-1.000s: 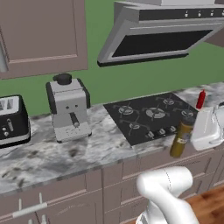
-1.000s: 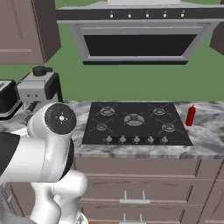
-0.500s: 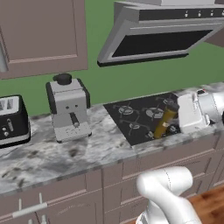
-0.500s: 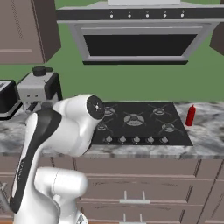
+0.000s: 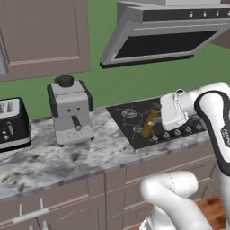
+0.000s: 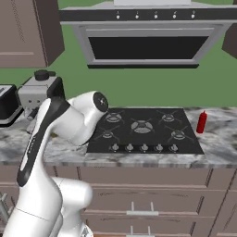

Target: Collect the turmeric, ketchup, and shaker from the cabinet and place them next to the stove.

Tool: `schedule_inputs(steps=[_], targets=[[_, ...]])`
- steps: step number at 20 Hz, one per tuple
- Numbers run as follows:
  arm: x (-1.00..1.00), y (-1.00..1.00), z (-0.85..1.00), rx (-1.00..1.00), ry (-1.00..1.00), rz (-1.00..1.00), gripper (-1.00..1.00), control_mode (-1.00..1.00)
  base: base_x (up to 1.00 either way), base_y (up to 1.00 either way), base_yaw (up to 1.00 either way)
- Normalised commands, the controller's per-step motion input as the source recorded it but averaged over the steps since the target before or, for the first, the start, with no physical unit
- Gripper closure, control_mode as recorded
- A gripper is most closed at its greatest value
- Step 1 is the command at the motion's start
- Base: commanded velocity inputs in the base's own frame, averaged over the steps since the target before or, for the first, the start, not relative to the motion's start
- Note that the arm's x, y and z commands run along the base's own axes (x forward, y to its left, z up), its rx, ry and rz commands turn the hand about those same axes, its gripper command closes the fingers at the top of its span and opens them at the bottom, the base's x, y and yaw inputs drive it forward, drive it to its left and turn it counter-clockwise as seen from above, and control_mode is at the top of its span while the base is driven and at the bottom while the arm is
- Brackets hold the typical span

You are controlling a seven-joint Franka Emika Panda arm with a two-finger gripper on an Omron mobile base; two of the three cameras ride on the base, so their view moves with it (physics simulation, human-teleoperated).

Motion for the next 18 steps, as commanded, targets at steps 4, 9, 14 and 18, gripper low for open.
schedule_inputs(steps=[4,9,14,18], targets=[[0.55,0.45,-0.25,-0.06,0.0,0.0,1.0,-1.0,0.0,0.0,0.0],[0.5,0.21,-0.31,-0.05,0.0,0.0,1.0,-1.0,0.0,0.0,0.0],[0.41,0.0,-0.34,-0.02,-0.03,0.0,1.0,-1.0,0.0,0.0,0.0],[0.39,0.0,-0.28,-0.02,-0.01,0.0,1.0,-1.0,0.0,0.0,0.0]])
